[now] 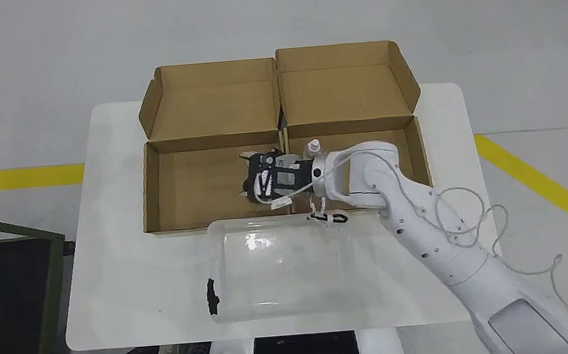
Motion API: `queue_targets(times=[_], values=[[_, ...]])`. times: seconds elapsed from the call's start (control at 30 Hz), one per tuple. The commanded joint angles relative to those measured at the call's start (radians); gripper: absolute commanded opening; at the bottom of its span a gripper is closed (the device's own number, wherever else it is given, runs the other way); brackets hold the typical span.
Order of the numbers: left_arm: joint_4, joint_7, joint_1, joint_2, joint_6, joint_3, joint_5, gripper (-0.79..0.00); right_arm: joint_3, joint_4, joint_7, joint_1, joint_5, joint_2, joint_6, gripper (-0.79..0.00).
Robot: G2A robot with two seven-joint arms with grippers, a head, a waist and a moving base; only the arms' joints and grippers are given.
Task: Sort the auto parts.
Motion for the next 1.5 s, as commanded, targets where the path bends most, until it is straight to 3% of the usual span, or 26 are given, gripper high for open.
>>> queue_targets(times=[0.0, 0.2, 0.4, 0.47, 0.67, 1.03, 1.47], values=[[0.000, 0.000, 0.000, 0.000, 0.000, 0.000, 0.000, 0.000, 0.047, -0.062, 0.000, -0.046, -0.011, 0.015, -0.002, -0.311], [0.000, 0.000, 0.000, 0.000, 0.000, 0.000, 0.000, 0.000, 0.190, -0.239, -0.010, -0.215, -0.060, 0.059, 0.014, -0.299], [0.000, 0.000, 0.000, 0.000, 0.000, 0.000, 0.000, 0.000, 0.342, -0.367, -0.067, -0.390, -0.113, 0.094, 0.030, -0.188], [0.000, 0.000, 0.000, 0.000, 0.000, 0.000, 0.000, 0.000, 0.400, -0.398, -0.104, -0.451, -0.122, 0.104, 0.047, -0.092], [0.000, 0.000, 0.000, 0.000, 0.000, 0.000, 0.000, 0.000, 0.552, -0.490, -0.232, -0.613, -0.174, 0.128, 0.076, 0.000], [0.000, 0.000, 0.000, 0.000, 0.000, 0.000, 0.000, 0.000, 0.727, -0.543, -0.477, -0.839, -0.205, 0.148, 0.133, 0.000], [0.000, 0.000, 0.000, 0.000, 0.000, 0.000, 0.000, 0.000, 0.882, -0.560, -0.597, -0.994, -0.188, 0.157, 0.189, 0.000]])
